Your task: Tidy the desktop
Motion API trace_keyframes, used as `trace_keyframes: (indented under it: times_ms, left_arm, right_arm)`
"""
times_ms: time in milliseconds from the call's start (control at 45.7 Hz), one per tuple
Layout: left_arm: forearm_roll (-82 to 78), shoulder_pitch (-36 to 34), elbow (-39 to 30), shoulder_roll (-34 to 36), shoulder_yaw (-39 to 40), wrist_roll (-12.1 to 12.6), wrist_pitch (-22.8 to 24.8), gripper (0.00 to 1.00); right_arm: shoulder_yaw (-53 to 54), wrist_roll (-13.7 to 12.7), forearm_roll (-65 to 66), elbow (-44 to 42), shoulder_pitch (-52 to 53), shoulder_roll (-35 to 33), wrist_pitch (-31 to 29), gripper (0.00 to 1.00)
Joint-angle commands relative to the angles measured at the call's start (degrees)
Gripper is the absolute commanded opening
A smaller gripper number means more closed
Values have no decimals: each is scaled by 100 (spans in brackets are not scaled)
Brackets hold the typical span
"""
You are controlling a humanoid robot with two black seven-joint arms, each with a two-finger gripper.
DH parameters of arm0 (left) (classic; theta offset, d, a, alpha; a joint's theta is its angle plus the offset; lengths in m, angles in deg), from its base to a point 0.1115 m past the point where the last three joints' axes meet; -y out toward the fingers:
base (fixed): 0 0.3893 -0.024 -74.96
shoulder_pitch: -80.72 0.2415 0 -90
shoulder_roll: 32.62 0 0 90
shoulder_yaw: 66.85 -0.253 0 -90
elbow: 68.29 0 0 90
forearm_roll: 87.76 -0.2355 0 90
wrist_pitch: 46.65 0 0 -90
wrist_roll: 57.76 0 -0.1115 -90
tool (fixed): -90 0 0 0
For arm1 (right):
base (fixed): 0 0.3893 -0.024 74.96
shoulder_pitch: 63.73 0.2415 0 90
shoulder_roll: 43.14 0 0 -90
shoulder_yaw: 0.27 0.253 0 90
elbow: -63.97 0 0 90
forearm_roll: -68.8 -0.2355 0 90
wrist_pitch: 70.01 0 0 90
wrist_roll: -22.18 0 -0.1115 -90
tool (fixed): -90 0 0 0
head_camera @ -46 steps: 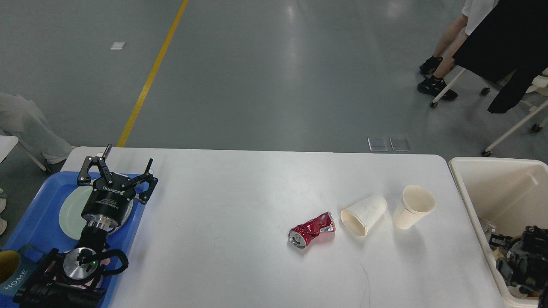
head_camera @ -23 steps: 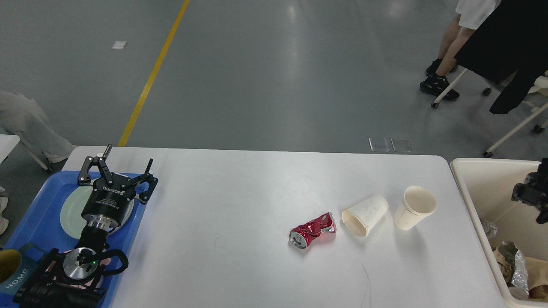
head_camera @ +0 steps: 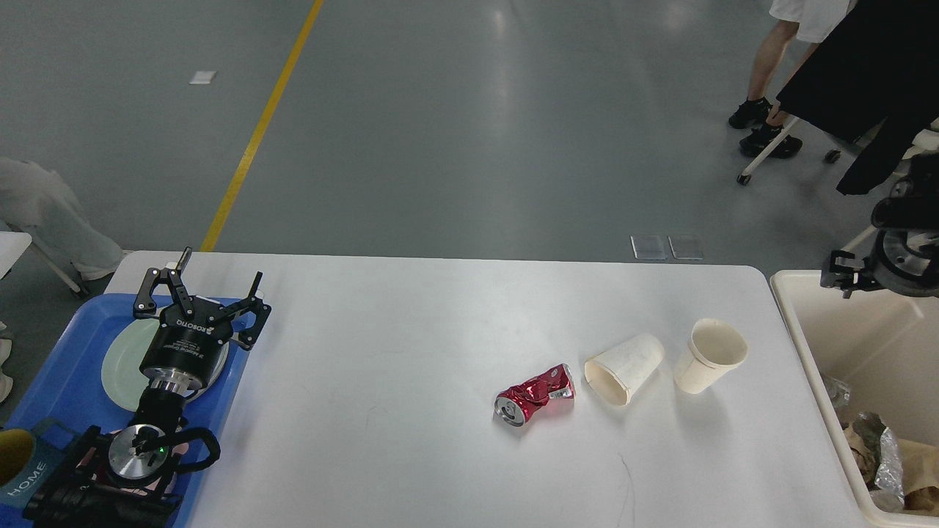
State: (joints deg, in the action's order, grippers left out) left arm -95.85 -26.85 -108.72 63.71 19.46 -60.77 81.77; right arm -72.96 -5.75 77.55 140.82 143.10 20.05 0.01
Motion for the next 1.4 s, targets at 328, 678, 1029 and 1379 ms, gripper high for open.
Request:
trace_keyframes:
  times_ms: [328, 678, 1029, 1379]
  left_arm:
    - [0, 0, 0, 0, 0, -7, 0, 97]
    - [0, 0, 0, 0, 0, 1, 0, 97]
    - [0, 0, 0, 0, 0, 1, 0, 97]
    - [0, 0, 0, 0, 0, 1, 0, 97]
  right_arm:
    - [-61, 3170, 794, 1235, 1667, 985, -1869, 100]
    - [-315, 3056, 1524, 1623, 1799, 950, -1773, 100]
    - [-263, 3030, 1252, 1087, 737, 932, -525, 100]
    - [115, 3021, 1173, -635, -1108, 1345, -340, 100]
